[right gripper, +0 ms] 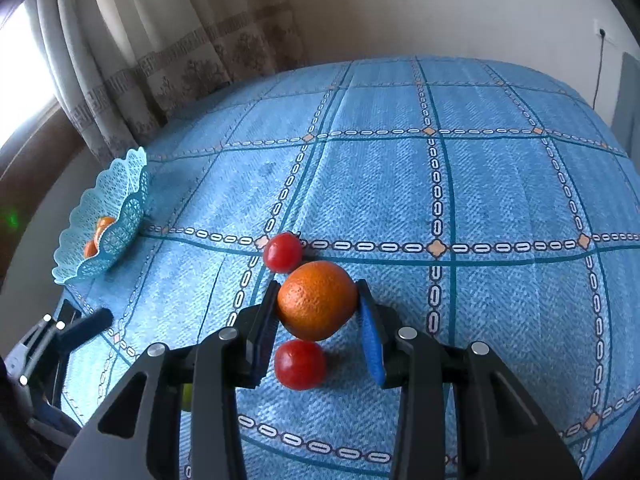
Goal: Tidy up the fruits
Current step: 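Grasp a green tomato with the left tool while the right tool grasps an orange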
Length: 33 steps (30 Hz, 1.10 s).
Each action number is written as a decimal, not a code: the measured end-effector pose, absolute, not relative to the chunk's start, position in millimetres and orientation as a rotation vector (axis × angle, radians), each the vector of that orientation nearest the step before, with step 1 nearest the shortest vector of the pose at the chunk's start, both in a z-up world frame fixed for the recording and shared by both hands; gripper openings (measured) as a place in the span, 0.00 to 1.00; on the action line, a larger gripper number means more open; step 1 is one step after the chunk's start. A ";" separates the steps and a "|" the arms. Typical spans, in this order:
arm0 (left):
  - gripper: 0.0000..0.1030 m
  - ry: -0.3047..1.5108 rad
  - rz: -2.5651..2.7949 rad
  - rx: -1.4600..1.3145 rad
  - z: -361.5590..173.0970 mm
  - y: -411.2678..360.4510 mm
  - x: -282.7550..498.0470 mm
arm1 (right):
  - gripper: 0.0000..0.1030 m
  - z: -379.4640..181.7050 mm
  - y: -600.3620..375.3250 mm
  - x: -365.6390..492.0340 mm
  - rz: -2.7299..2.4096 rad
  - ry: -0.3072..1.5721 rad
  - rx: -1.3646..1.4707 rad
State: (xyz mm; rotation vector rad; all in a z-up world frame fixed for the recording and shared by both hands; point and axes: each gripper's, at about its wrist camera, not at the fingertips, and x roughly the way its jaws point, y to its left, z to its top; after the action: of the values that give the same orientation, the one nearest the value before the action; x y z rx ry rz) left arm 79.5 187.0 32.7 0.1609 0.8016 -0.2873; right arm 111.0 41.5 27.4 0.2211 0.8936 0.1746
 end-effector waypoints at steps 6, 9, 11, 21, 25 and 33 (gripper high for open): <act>0.73 0.839 -0.321 0.209 13.2 169.2 78.5 | 0.36 26.8 38.0 108.2 0.180 0.887 0.242; 0.65 0.860 -0.327 0.211 7.2 166.9 81.2 | 0.36 25.1 37.3 107.8 0.181 0.889 0.248; 0.58 0.866 -0.333 0.206 5.9 167.4 82.7 | 0.37 23.7 36.9 107.9 0.183 0.891 0.249; 0.27 0.878 -0.368 0.201 1.8 164.2 81.4 | 0.36 26.1 46.7 105.3 0.190 0.883 0.252; 0.27 0.870 -0.356 0.194 4.6 166.6 82.7 | 0.36 31.0 47.3 101.9 0.192 0.873 0.252; 0.27 0.811 -0.298 0.166 26.4 183.0 82.7 | 0.36 43.9 51.2 99.6 0.206 0.850 0.246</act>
State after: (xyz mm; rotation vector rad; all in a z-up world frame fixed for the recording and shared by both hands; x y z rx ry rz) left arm 82.7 183.0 26.4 0.1661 0.8115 -0.2977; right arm 99.6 51.2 43.9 0.2460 0.8504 0.2063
